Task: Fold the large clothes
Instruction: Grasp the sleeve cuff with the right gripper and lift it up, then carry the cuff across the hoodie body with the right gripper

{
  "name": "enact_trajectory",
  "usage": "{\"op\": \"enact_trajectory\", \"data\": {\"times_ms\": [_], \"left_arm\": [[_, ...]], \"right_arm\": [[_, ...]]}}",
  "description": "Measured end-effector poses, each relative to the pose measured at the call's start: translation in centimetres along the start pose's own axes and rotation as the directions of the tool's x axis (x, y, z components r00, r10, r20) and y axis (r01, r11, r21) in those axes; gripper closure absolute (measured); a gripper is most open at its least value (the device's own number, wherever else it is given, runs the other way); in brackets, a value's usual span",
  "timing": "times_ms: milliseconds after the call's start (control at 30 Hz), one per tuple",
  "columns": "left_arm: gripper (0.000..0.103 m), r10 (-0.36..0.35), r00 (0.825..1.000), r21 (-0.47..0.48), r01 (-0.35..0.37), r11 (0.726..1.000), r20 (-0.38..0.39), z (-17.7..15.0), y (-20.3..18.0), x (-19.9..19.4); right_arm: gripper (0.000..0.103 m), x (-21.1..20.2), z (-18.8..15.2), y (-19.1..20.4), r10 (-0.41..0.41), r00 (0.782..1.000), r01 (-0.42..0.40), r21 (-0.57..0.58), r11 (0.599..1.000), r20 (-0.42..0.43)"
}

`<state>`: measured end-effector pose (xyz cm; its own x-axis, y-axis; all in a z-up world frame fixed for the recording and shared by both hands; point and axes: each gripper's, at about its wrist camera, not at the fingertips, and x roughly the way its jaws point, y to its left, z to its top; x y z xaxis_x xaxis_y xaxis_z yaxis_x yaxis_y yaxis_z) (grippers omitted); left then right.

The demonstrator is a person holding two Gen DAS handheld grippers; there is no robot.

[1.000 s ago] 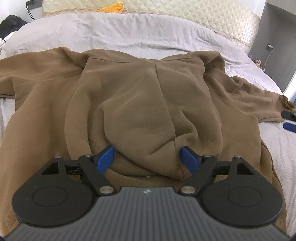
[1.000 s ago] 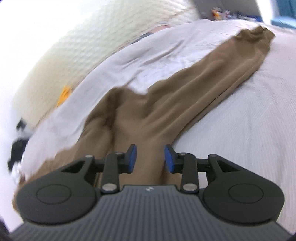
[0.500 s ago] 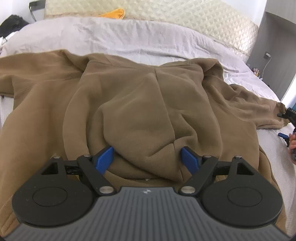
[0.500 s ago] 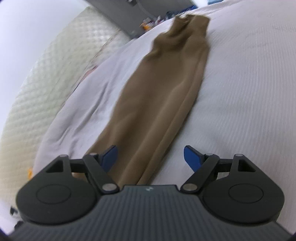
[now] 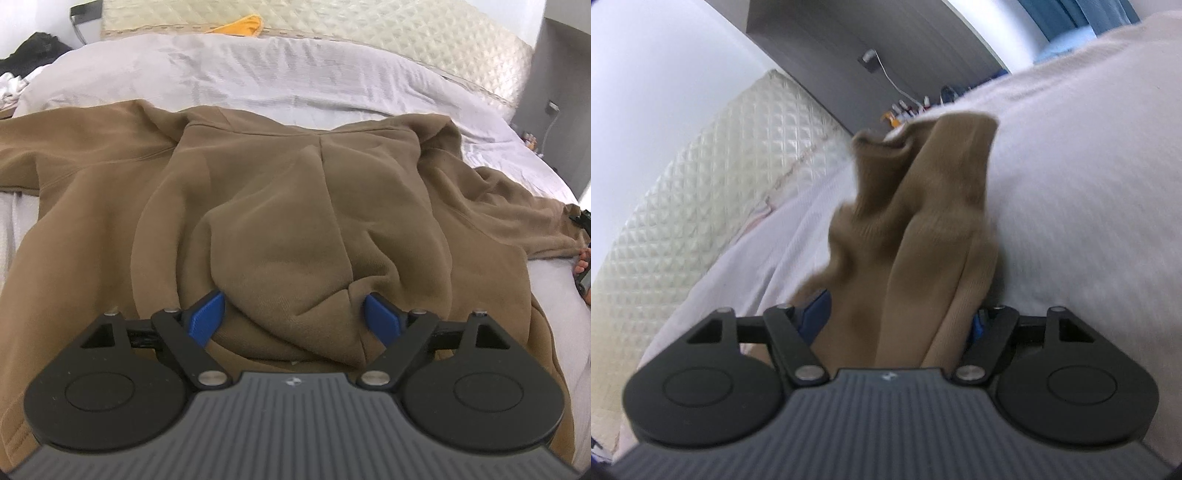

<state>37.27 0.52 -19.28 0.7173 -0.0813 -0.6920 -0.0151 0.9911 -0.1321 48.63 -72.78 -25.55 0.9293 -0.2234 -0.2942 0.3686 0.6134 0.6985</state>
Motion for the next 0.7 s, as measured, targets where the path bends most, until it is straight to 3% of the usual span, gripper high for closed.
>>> {"op": "enact_trajectory", "data": {"times_ms": [67, 133, 267, 567, 700], "left_arm": [[0.016, 0.015, 1.000, -0.015, -0.015, 1.000, 0.001, 0.0, -0.2, -0.1], [0.016, 0.033, 0.999, -0.020, -0.033, 0.999, 0.005, -0.1, -0.5, -0.2], [0.016, 0.057, 0.998, -0.013, -0.057, 0.998, 0.014, -0.1, -1.0, -0.1], [0.015, 0.046, 0.999, -0.018, -0.046, 0.999, 0.014, 0.0, -0.7, 0.1], [0.015, 0.026, 1.000, -0.031, -0.026, 0.999, 0.012, 0.3, -0.2, 0.1]], "right_arm": [[0.045, 1.3, 1.2, -0.6, -0.019, 1.000, 0.019, -0.005, 1.000, 0.013], [0.049, 2.3, 2.2, -1.2, -0.023, 1.000, 0.023, 0.003, 1.000, 0.009], [0.073, 4.0, 3.0, -0.6, -0.032, 0.999, 0.030, -0.066, 0.997, -0.027], [0.080, 0.6, 5.6, 2.6, -0.048, 0.997, 0.057, -0.164, 0.985, 0.058], [0.080, -2.0, 7.8, 6.0, -0.058, 0.994, 0.078, -0.240, 0.968, 0.088]]}}
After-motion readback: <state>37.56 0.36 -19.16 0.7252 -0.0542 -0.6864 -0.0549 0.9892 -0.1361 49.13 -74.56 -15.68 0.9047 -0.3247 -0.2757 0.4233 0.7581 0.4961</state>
